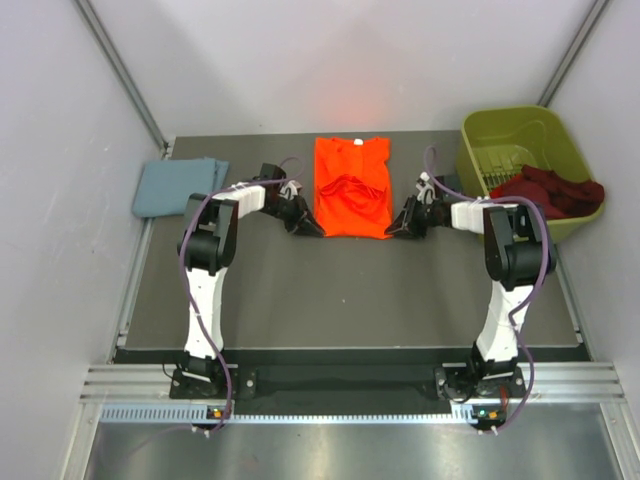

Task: Fold and stack the t-shirts
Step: Fold the tshirt

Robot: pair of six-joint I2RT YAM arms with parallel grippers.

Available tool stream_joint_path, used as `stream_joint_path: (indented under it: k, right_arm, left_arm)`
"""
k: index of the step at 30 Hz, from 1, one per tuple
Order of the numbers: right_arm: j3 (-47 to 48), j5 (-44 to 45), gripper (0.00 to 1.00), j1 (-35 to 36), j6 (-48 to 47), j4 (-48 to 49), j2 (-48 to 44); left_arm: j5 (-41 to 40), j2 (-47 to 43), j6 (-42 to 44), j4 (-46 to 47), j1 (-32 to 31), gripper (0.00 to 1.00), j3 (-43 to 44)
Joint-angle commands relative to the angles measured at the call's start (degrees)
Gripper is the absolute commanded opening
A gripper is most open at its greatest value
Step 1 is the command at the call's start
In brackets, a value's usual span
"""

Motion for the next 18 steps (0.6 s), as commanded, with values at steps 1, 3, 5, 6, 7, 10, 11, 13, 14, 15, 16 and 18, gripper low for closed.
stream_joint_path:
  k: [1, 3, 5, 6, 7, 10, 11, 13, 14, 15, 16, 18]
  right_arm:
    - [2.11, -0.48, 0.17, 0.91, 0.15, 2.51, -0.11]
    - [2.99, -1.01, 0.11, 0.56, -0.46, 1.37, -0.90]
    - [3.60, -1.97, 0.03, 0.21, -1.16, 0.67, -2.92]
    - [3.87, -2.24, 0.01, -0.23, -1.43, -0.12, -3.79]
    - [4.48, -2.41, 0.00, -0.49, -1.60, -0.65, -5.72]
    - [6.06, -2.85, 0.00, -0.94, -0.90, -2.15, -10.72]
    - [6.15, -3.38, 0.00, -0.85, -0.90, -2.24, -11.96]
    - [5.63, -2.95, 0.00, -0.85, -0.73, -2.59, -14.86]
    - [5.28, -2.94, 0.00, -0.94, -0.81, -3.11, -15.57]
    - [4.75, -3.20, 0.00, -0.94, -1.08, -3.38, -16.54]
    - [3.96, -3.29, 0.00, -0.94, -1.60, -3.82, -18.03]
    - [2.65, -3.38, 0.00, -0.94, -1.96, -4.44, -19.44]
  left_arm:
    - [-1.11, -0.06, 0.85, 1.95, 0.11, 0.09, -1.02]
    - [-1.38, -1.38, 1.03, 0.81, 0.55, 0.06, -1.37]
    - [-0.24, -3.13, 1.64, 0.19, 0.90, 0.04, -1.55]
    - [0.29, -3.84, 2.77, -0.85, 1.17, 0.04, -1.37]
    - [0.55, -5.58, 3.05, -1.39, 1.26, 0.02, -0.33]
    - [2.58, -9.97, 4.45, -3.24, 1.26, 0.01, 4.05]
    - [2.58, -11.13, 5.59, -3.15, 1.26, 0.01, 4.77]
    - [1.44, -13.67, 7.43, -5.16, 1.26, 0.01, 5.39]
    - [2.05, -14.30, 8.05, -5.87, 1.34, 0.01, 4.87]
    - [3.70, -15.09, 7.54, -5.18, 1.43, 0.01, 2.69]
    - [3.63, -17.18, 7.10, -4.91, 1.35, 0.01, 1.71]
    - [2.41, -19.56, 8.92, -4.47, 0.82, 0.01, -0.48]
